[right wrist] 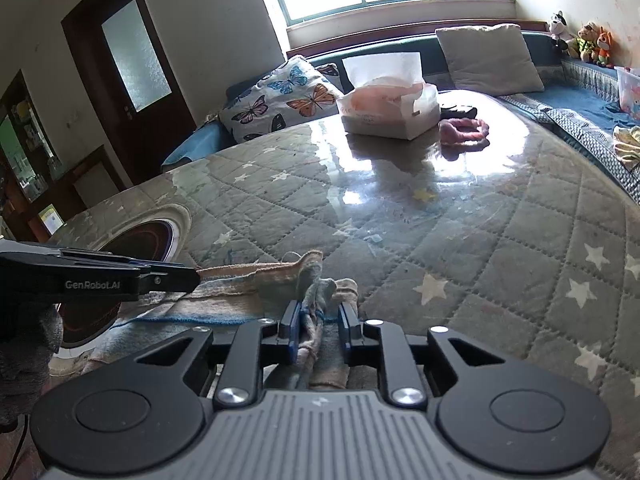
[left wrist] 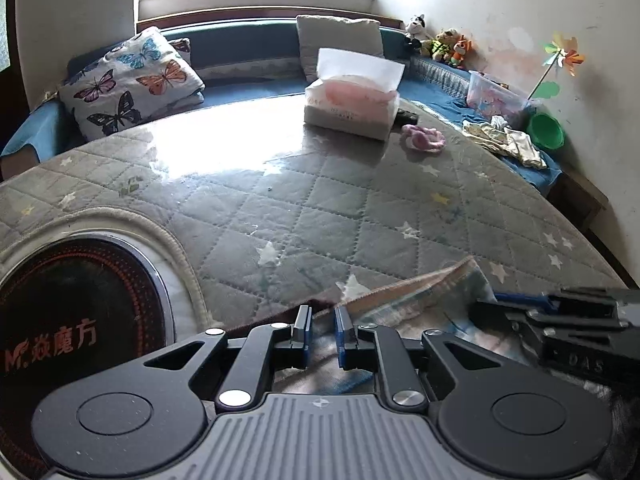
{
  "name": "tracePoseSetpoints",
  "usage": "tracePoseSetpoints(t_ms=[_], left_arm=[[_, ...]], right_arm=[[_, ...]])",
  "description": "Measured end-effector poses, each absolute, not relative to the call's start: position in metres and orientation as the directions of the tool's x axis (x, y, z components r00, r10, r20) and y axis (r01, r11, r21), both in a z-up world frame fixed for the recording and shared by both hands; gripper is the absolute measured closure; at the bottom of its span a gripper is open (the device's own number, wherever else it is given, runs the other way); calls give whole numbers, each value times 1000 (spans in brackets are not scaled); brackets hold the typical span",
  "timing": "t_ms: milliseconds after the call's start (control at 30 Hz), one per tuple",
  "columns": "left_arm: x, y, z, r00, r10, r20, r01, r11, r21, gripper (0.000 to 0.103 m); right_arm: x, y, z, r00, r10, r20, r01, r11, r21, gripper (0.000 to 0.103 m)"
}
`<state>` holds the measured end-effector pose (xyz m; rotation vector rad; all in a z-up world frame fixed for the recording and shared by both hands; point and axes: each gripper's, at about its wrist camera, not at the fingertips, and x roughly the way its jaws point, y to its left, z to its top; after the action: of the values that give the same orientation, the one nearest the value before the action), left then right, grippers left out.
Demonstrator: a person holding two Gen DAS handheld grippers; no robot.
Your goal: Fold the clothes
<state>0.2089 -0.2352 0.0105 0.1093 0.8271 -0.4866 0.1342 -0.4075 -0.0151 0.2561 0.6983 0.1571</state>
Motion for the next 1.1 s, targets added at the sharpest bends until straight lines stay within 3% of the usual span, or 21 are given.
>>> tracePoseSetpoints(t_ms=[433, 700, 833, 1100], left_arm=[[119, -250, 12, 497, -473, -727, 637, 769, -65, 89], [80, -247, 8, 494, -494, -715, 676, 736, -41, 87], [68, -238, 6, 478, -505, -719, 684, 727, -56, 80], [49, -205, 0, 467, -487, -738, 662, 746, -74, 80]], right_arm=[[98, -394, 18, 761, 339, -553, -206, 935, 289, 85], [78, -377, 10, 719, 377, -584, -264, 925, 272, 85], [60, -380, 2, 705, 369, -606, -251, 929, 273, 85], [20, -387, -3, 716, 337, -611, -252, 942, 223, 85]])
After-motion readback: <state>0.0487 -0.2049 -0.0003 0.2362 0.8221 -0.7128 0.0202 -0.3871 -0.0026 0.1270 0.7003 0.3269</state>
